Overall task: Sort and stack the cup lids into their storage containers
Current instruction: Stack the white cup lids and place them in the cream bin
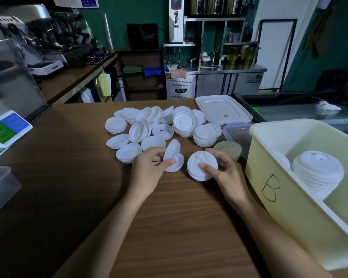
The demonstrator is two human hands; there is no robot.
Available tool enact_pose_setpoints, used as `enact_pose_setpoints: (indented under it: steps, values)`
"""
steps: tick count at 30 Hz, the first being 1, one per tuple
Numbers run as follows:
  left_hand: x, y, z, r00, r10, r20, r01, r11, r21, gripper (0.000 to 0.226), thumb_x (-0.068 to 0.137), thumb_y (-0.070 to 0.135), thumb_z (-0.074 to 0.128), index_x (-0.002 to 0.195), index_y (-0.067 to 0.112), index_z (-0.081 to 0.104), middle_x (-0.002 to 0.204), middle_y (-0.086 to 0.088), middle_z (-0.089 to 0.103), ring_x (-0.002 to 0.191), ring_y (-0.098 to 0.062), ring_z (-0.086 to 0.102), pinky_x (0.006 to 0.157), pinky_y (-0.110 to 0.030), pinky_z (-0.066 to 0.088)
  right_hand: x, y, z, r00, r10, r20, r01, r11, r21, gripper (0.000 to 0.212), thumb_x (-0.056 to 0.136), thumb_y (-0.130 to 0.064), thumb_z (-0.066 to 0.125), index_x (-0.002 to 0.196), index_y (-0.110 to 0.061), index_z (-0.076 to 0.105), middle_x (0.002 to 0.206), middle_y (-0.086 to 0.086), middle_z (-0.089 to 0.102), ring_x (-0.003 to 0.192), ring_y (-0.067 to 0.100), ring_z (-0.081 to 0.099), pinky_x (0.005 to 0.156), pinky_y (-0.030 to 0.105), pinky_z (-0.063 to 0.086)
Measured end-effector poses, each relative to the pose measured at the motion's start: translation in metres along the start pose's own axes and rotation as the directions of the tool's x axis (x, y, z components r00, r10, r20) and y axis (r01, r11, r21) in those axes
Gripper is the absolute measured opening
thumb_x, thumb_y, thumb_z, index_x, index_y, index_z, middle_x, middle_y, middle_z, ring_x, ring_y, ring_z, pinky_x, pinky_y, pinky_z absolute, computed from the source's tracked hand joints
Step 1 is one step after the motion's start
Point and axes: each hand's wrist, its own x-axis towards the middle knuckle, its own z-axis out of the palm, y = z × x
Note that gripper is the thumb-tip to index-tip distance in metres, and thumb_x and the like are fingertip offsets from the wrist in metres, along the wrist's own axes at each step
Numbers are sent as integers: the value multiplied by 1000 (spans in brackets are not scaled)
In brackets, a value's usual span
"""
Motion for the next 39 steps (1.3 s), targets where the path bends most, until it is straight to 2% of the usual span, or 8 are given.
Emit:
enact_pose_setpoints:
  steps: [8, 12, 14, 18, 27, 31, 36, 39]
  values:
    - [0, 12, 1, 984, -56, 170, 94, 970, -224, 28, 102, 6, 63, 118, 27, 72, 111, 11, 79, 110, -12, 73, 89, -24, 58, 0, -2, 4, 999, -43, 2, 43, 998, 35, 35, 97, -3, 73, 121, -28, 72, 122, -7, 77, 119, 9, 70, 103, 23, 54]
    - [-3, -2, 5, 949, -34, 312, 80, 987, -136, 37, 106, 15, 60, 141, 23, 64, 119, 6, 70, 116, -16, 70, 98, -38, 59, -1, -4, 5, 999, 15, 44, -19, 995, 102, 31, 99, -18, 70, 130, -21, 71, 130, -3, 75, 129, 12, 65, 115, 34, 48]
    - [-5, -3, 7, 946, -14, 324, 35, 998, -59, 41, 104, 20, 63, 145, 28, 60, 113, 15, 66, 117, -11, 68, 101, -30, 54, -1, -7, 6, 996, 64, 63, -72, 987, 143, 28, 103, -24, 65, 129, -17, 73, 129, -2, 76, 130, 16, 65, 118, 41, 45]
    - [-6, 1, 13, 975, -9, 222, 33, 994, -105, 42, 96, 13, 73, 135, 26, 67, 111, 8, 76, 107, -13, 72, 92, -22, 54, -6, -12, 9, 992, 42, 118, -53, 994, 99, 37, 96, -36, 72, 127, -16, 75, 127, -3, 76, 125, 15, 68, 107, 32, 52]
    - [-18, 4, 27, 997, 66, 39, -67, 998, 7, 11, 95, 20, 76, 105, 20, 78, 106, 12, 75, 96, -9, 74, 87, -39, 62, -9, -11, 12, 987, -31, 156, 15, 994, 106, 39, 96, -10, 72, 134, -11, 68, 126, 3, 77, 120, 12, 70, 100, 27, 53]
    - [-18, 5, 25, 994, -3, 109, 6, 1000, -25, 19, 94, 26, 78, 113, 25, 74, 107, 10, 78, 101, -8, 75, 94, -42, 60, -8, -9, 10, 989, -33, 146, 4, 980, 198, 72, 95, -6, 71, 158, -25, 44, 121, 17, 76, 111, 20, 73, 99, 35, 59]
    - [-13, 2, 19, 970, -29, 243, 46, 997, -66, 47, 81, 20, 90, 122, 34, 72, 119, 3, 74, 103, -15, 74, 99, -39, 59, -7, -9, 9, 994, -59, 92, 45, 988, 145, 55, 95, -1, 71, 147, -13, 57, 116, 13, 79, 109, 17, 74, 93, 29, 59]
    - [-8, -2, 5, 958, 113, 265, -174, 960, 220, 50, 80, 36, 90, 126, 29, 72, 122, 16, 72, 114, -1, 67, 101, -23, 52, -7, -10, 10, 997, -71, 34, 67, 991, 120, 44, 95, 0, 72, 137, -11, 66, 124, 2, 77, 117, 9, 71, 98, 23, 54]
